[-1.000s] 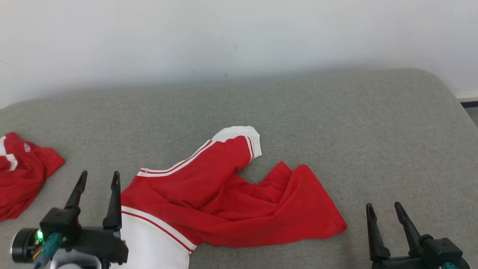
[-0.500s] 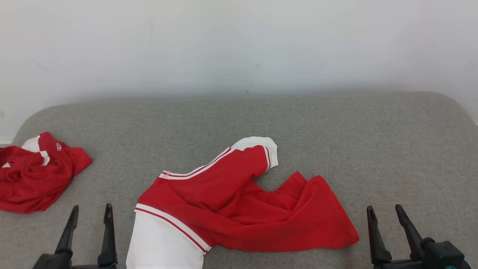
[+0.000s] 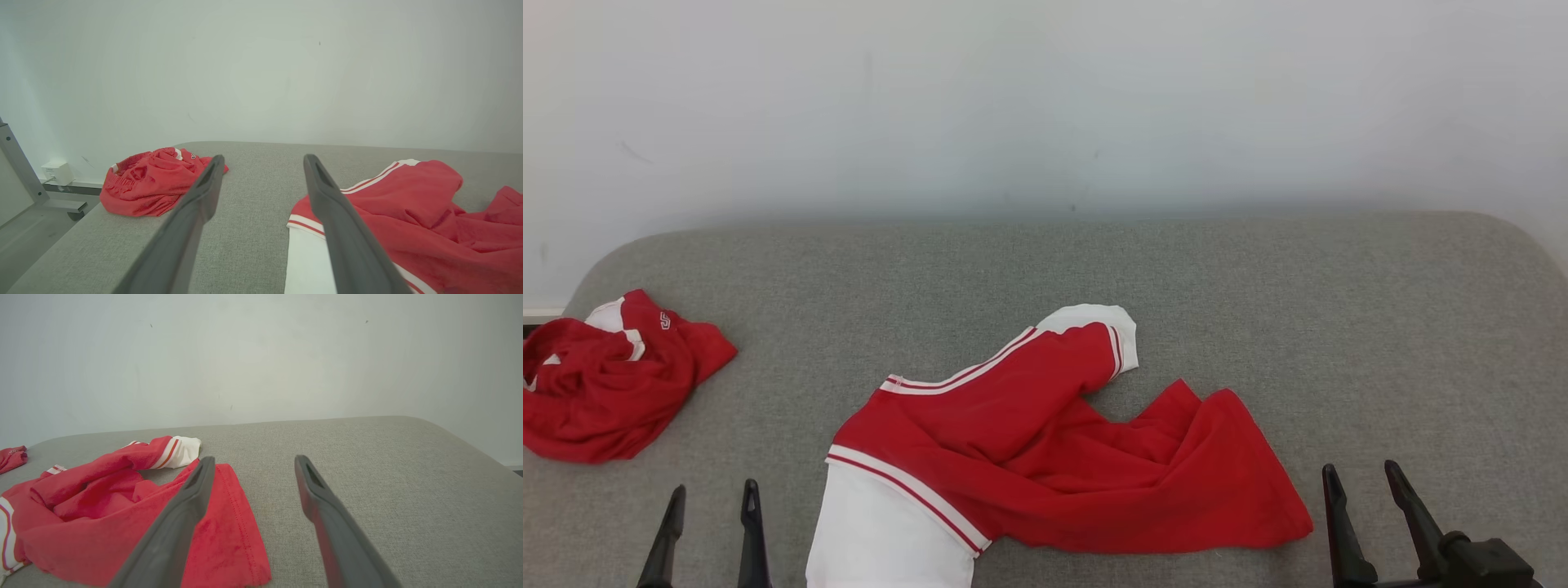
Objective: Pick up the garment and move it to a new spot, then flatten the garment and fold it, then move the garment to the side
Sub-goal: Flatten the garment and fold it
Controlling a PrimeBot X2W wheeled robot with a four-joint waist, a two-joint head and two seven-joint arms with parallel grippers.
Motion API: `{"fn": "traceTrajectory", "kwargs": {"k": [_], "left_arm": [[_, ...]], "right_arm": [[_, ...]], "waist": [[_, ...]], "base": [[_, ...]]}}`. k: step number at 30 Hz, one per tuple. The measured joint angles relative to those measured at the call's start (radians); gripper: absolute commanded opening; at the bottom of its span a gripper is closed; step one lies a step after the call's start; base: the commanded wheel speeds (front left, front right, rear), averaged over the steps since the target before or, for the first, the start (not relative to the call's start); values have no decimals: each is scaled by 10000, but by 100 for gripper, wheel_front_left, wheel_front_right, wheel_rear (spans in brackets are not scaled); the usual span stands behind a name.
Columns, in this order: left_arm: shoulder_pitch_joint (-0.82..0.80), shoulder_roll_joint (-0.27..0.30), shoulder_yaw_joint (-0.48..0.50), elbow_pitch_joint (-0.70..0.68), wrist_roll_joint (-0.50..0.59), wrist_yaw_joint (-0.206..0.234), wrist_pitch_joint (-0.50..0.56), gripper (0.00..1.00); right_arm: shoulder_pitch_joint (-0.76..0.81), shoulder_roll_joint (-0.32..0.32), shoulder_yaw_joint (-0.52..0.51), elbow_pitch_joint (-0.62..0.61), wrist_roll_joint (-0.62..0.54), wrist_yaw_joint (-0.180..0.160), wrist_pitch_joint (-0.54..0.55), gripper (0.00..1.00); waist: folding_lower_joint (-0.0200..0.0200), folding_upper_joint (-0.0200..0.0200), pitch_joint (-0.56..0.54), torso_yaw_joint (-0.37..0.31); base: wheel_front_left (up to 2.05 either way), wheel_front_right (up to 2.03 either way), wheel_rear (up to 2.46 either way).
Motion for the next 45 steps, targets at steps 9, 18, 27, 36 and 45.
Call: {"fn": "traceTrajectory", "kwargs": {"k": [9, 18, 27, 36, 45], "left_arm": [[137, -314, 280, 345, 207, -359, 0, 100], [-170, -487, -362, 2282, 192, -750, 0, 100], [-1084, -454, -729, 4151, 77, -1001, 0, 100], [-1736, -441, -905, 5710, -58, -1060, 0, 100], [-2017, -502, -1275, 6508, -589, -1060, -4, 95]], "right_arm": [[74, 8, 61, 63, -56, 0, 0, 100], [-134, -194, 163, 876, 84, 0, 0, 100], [-792, -255, 410, 2274, 144, 0, 0, 100], [-1691, -140, 637, 3975, 355, 0, 0, 100], [-2155, 98, 1035, 5070, 696, 0, -2, 0]], "waist": [[0, 0, 12, 41], [0, 1, 213, 93], [1, 0, 536, 39], [1, 1, 899, -49], [1, 0, 885, -5]], "base": [[0, 0, 0], [0, 0, 0], [0, 0, 0], [0, 0, 0], [0, 0, 0]]}}
